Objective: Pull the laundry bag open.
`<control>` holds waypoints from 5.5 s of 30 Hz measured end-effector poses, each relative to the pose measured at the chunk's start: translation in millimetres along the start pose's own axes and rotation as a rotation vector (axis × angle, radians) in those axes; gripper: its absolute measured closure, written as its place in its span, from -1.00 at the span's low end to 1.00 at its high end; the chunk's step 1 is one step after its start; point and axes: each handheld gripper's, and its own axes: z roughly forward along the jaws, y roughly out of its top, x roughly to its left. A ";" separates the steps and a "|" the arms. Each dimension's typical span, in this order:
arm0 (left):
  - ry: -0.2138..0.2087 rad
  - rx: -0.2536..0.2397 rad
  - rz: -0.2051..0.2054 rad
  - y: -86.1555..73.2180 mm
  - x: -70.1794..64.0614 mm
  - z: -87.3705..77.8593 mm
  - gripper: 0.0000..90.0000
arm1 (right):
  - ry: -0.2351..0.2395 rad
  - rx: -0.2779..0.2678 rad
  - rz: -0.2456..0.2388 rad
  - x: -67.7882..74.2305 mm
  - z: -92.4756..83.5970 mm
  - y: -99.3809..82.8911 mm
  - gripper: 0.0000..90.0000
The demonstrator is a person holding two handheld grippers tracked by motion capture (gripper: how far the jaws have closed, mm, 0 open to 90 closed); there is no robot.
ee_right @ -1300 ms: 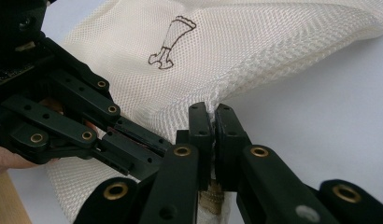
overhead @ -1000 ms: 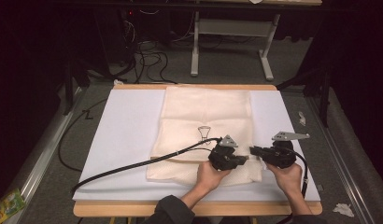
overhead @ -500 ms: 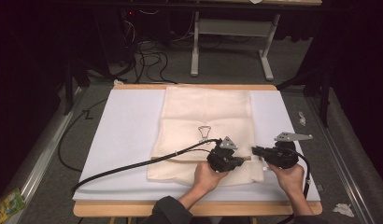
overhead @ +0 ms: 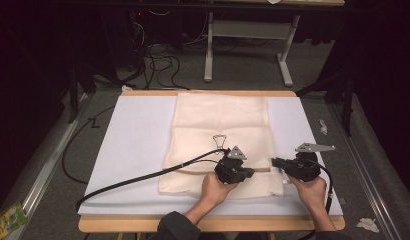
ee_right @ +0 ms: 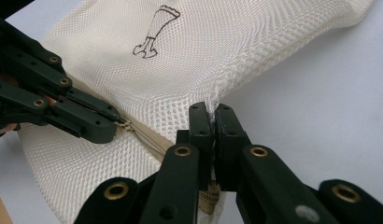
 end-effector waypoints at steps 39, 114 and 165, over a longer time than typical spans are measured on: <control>0.019 -0.013 0.003 -13.9 7.9 -24.9 0.93 | -0.001 0.011 0.012 -3.1 4.2 -7.7 0.96; 0.033 -0.047 -0.069 -39.8 36.5 -73.0 0.93 | -0.067 0.026 -0.022 -1.3 9.6 -11.6 0.96; 0.047 -0.067 -0.103 -49.6 47.3 -95.3 0.93 | -0.071 0.012 -0.032 0.9 11.5 -7.9 0.96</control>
